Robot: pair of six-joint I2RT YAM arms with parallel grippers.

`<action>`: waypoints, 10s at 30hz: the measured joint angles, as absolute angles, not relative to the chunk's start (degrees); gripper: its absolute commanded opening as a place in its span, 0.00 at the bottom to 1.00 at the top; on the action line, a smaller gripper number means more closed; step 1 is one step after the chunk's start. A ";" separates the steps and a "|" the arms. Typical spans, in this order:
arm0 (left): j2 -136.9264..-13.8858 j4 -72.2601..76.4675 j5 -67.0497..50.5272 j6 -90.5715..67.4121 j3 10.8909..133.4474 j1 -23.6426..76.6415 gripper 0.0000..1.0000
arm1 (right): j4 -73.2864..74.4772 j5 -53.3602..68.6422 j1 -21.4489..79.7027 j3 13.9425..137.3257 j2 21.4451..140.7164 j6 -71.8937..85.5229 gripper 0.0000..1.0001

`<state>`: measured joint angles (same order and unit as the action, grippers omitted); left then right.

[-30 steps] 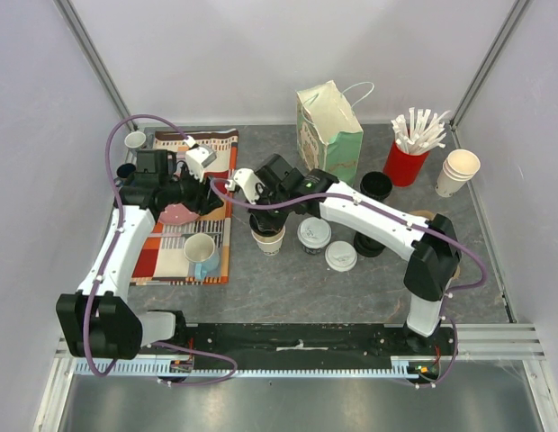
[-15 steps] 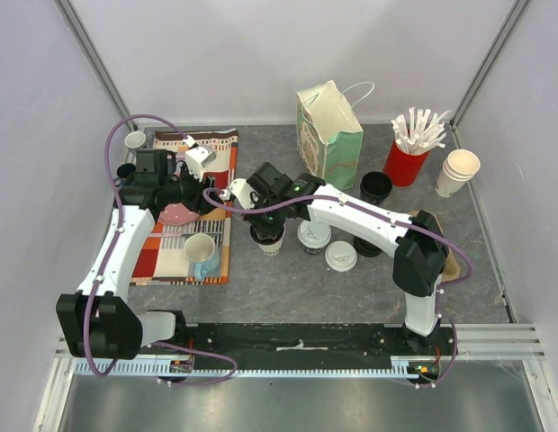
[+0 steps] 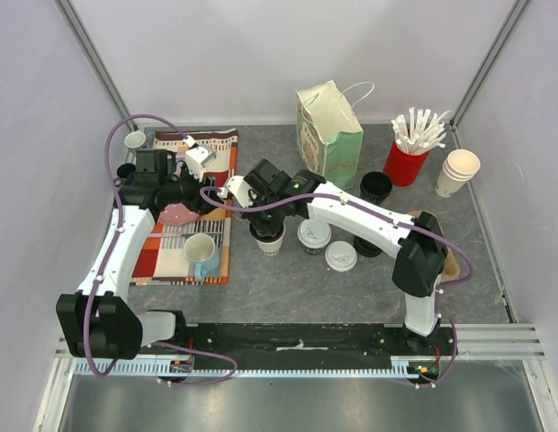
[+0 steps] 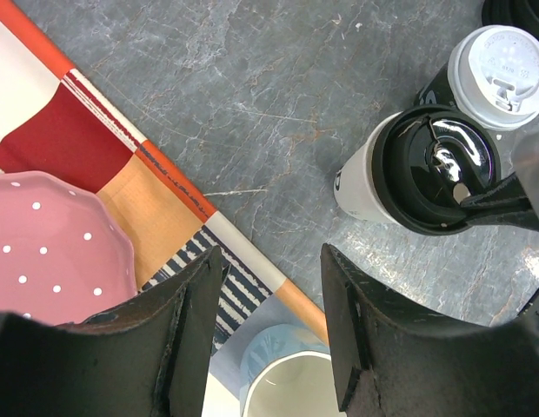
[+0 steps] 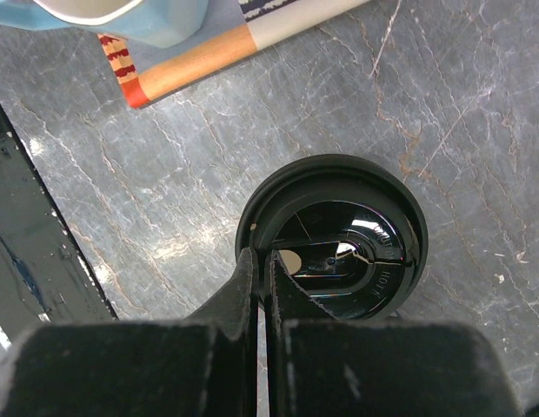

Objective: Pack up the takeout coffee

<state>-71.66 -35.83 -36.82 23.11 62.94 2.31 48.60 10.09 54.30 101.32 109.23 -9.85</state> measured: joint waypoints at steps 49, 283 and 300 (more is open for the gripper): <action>-71.96 -35.86 -38.11 23.14 62.94 2.31 0.56 | 50.63 9.13 54.96 101.25 110.74 -11.55 0.00; -82.00 -27.81 -47.72 20.82 57.60 16.43 0.02 | 7.60 19.53 44.97 69.89 96.57 6.59 0.00; -85.97 -27.49 -47.07 20.82 57.60 16.12 0.02 | 8.73 18.04 44.97 65.93 93.71 5.85 0.00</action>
<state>-85.97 -27.49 -47.07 20.82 57.60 16.12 8.73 18.04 44.97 65.93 93.71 5.85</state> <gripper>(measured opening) 0.026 0.004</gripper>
